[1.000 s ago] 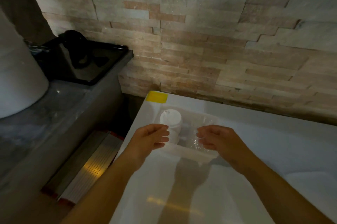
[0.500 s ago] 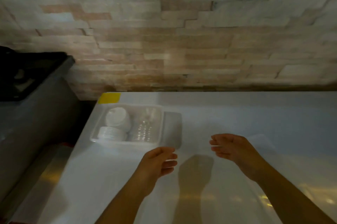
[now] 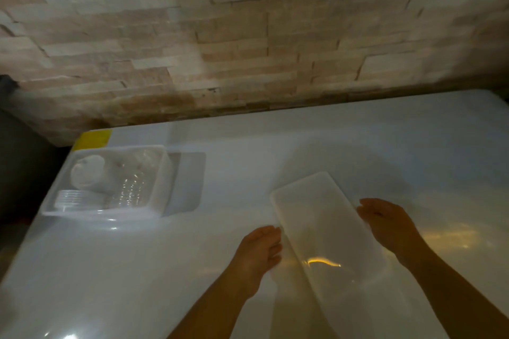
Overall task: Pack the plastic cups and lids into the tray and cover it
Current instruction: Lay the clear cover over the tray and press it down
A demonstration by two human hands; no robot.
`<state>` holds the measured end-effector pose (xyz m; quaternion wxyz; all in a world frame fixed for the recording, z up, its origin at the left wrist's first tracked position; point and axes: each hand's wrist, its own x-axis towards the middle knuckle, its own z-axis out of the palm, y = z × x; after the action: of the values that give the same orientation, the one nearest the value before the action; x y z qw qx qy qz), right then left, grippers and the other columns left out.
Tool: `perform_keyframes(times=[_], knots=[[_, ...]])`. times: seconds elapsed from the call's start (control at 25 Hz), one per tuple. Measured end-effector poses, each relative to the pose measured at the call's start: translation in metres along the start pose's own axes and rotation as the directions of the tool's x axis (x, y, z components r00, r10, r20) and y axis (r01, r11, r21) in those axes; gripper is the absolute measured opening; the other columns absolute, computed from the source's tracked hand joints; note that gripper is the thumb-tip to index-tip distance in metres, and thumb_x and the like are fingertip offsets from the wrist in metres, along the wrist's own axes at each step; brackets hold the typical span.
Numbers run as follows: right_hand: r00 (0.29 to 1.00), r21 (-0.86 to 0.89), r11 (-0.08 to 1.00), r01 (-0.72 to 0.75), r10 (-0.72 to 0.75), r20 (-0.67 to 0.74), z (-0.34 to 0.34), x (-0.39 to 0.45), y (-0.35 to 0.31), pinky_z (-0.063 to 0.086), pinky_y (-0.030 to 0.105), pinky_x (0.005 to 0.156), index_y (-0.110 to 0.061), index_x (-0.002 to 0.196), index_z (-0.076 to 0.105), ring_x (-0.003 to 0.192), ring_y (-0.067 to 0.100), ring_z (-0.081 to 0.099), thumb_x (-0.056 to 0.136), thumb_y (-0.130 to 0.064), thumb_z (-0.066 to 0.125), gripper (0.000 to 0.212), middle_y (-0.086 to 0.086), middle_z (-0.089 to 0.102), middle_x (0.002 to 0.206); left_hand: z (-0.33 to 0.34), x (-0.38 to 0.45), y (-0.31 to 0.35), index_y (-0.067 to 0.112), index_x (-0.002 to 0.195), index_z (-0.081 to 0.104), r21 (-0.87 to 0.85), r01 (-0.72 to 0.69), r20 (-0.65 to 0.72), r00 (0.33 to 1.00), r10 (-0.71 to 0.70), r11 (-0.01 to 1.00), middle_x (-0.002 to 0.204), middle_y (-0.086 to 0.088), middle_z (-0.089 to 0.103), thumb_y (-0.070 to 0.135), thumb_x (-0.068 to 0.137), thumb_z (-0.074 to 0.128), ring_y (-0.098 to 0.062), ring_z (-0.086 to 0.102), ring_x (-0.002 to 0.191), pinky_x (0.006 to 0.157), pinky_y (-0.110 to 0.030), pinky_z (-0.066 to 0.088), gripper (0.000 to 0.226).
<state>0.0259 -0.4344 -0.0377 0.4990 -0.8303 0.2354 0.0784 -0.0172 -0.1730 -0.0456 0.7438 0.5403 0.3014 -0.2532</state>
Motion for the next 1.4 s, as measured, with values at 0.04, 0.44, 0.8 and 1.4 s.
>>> perform_keyframes(times=[0.04, 0.44, 0.8, 1.4], knots=[[1.000, -0.001, 1.000, -0.013, 0.013, 0.002, 0.000, 0.002, 0.003, 0.046, 0.040, 0.096, -0.009, 0.117, 0.068, 0.101, 0.025, 0.061, 0.086, -0.018, 0.069, 0.032, 0.008, 0.065, 0.107, 0.004, 0.001, -0.003, 0.020, 0.082, 0.058, -0.008, -0.003, 0.010, 1.000, 0.003, 1.000, 0.076, -0.001, 0.056, 0.015, 0.088, 0.064, -0.015, 0.053, 0.070, 0.066, -0.025, 0.046, 0.009], [0.978, 0.332, 0.920, -0.206, 0.205, 0.040, 0.012, 0.016, 0.008, 0.041, 0.032, 0.066, -0.002, 0.084, 0.071, 0.060, 0.022, 0.051, 0.080, -0.013, 0.073, 0.012, 0.011, 0.060, 0.069, 0.027, 0.005, -0.009, 0.018, 0.084, 0.061, -0.108, 0.031, -0.041, 0.999, -0.035, 0.994, 0.082, -0.008, 0.058, 0.015, 0.085, 0.065, -0.021, 0.053, 0.077, 0.074, -0.032, 0.050, 0.005], [0.965, 0.337, 0.931, -0.140, 0.052, 0.258, 0.011, 0.010, -0.018, 0.049, 0.028, 0.054, 0.003, 0.089, 0.071, 0.059, 0.026, 0.060, 0.082, 0.004, 0.064, 0.010, 0.016, 0.067, 0.072, 0.027, 0.002, -0.005, 0.009, 0.121, 0.059, 0.037, -0.030, -0.113, 0.993, 0.034, 0.999, 0.114, -0.013, 0.069, 0.021, 0.087, 0.066, -0.026, 0.066, 0.105, 0.088, -0.034, 0.052, 0.037], [0.747, 0.202, 0.879, 0.433, -0.475, 0.466, 0.055, -0.052, -0.132, 0.051, 0.017, 0.051, -0.032, 0.084, 0.073, 0.058, 0.006, 0.070, 0.083, -0.016, 0.067, 0.017, -0.006, 0.076, 0.073, -0.048, -0.058, 0.157, 0.048, 0.111, 0.060, 0.830, -0.517, 0.159, 0.581, 0.798, 0.210, 0.102, 0.022, 0.064, 0.043, 0.079, 0.070, 0.006, 0.062, 0.090, 0.084, -0.010, 0.045, 0.034]])
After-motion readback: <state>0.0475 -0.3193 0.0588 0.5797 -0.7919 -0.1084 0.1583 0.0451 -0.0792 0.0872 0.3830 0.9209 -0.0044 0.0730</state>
